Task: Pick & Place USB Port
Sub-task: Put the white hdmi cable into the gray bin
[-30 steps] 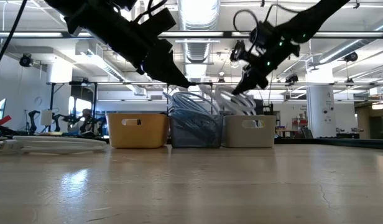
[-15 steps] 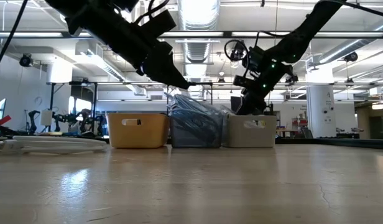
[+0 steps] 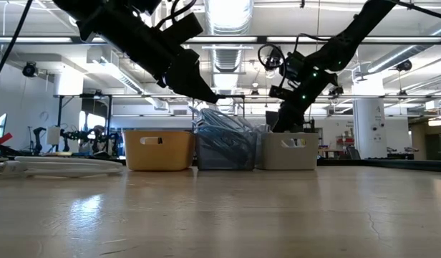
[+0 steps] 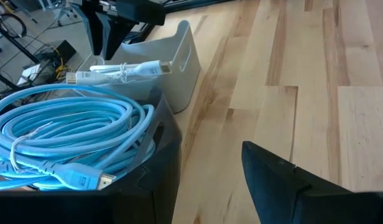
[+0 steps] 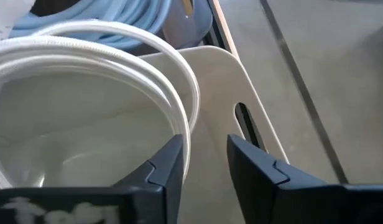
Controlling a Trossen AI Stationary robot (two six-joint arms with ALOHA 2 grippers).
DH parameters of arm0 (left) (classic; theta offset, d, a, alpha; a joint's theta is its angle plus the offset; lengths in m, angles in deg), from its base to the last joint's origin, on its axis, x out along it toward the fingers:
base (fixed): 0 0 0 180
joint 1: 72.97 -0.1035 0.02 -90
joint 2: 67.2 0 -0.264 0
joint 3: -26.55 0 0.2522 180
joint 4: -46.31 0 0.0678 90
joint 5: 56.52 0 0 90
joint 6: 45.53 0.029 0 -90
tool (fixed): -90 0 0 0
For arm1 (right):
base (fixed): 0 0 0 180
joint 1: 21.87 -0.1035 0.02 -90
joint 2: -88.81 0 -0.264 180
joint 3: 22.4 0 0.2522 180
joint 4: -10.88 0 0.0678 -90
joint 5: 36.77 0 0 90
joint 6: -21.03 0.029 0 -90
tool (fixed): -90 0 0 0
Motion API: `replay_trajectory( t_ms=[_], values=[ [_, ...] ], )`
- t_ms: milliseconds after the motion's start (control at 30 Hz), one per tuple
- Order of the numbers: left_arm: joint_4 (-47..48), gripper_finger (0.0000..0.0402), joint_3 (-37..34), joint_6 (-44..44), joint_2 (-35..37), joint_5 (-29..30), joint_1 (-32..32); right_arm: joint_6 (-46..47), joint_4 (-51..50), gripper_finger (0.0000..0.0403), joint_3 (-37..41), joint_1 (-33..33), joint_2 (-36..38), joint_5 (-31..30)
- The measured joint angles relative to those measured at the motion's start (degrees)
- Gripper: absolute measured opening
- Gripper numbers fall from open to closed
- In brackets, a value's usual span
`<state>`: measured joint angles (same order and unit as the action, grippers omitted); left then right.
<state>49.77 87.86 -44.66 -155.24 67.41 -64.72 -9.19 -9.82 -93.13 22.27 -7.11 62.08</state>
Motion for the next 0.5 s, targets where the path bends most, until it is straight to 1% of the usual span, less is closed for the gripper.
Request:
replay_trajectory(
  t_ms=[200, 367, 500],
  values=[
    [0.07, 0.0174, 0.0, -0.01, -0.01, 0.0, 0.0, 3.14, -0.11, 0.0148, 0.0, -0.97, 0.85, -0.01],
    [0.91, 0.0174, 0.02, 0.0, 0.0, 0.0, 0.0, 3.26, -0.32, 0.0159, 0.0, -2.75, 3.25, 0.01],
    [3.18, 0.0174, 0.04, -0.64, 0.06, -0.01, 0.02, 3.66, -2.6, 0.0165, 0.0, -3.86, 5.94, 0.01]
  ],
)
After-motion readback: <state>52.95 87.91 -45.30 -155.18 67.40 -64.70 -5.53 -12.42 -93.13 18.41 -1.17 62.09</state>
